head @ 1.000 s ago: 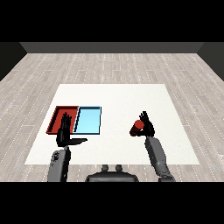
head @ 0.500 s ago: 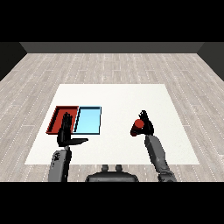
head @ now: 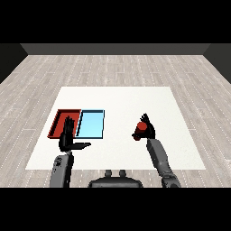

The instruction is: Pick the red can and put it in the red box

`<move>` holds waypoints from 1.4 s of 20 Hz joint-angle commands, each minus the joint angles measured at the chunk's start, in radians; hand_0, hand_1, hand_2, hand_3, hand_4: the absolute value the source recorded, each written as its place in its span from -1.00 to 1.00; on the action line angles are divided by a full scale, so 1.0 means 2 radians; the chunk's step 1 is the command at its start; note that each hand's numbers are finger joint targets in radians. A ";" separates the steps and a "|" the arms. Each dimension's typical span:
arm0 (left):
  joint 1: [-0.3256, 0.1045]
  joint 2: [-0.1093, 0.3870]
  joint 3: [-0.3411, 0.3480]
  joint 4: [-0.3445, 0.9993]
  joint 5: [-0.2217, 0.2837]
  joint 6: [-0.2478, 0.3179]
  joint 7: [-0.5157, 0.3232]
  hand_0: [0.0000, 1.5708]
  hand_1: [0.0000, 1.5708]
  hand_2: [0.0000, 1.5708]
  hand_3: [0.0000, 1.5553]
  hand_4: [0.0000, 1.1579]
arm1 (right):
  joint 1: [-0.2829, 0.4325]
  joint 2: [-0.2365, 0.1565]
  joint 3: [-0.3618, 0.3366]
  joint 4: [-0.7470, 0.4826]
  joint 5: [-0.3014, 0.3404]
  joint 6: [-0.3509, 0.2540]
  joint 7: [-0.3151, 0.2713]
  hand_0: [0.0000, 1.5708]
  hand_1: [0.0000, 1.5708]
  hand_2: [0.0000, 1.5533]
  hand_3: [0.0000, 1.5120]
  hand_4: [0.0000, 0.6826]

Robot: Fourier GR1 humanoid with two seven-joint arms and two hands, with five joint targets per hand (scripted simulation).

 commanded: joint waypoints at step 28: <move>-0.012 -0.006 -0.022 0.021 -0.021 0.002 0.004 -1.00 -1.00 -1.00 -1.00 -1.00 | 0.058 0.006 0.047 -0.186 0.052 -0.092 0.056 0.83 0.83 0.85 0.86 0.92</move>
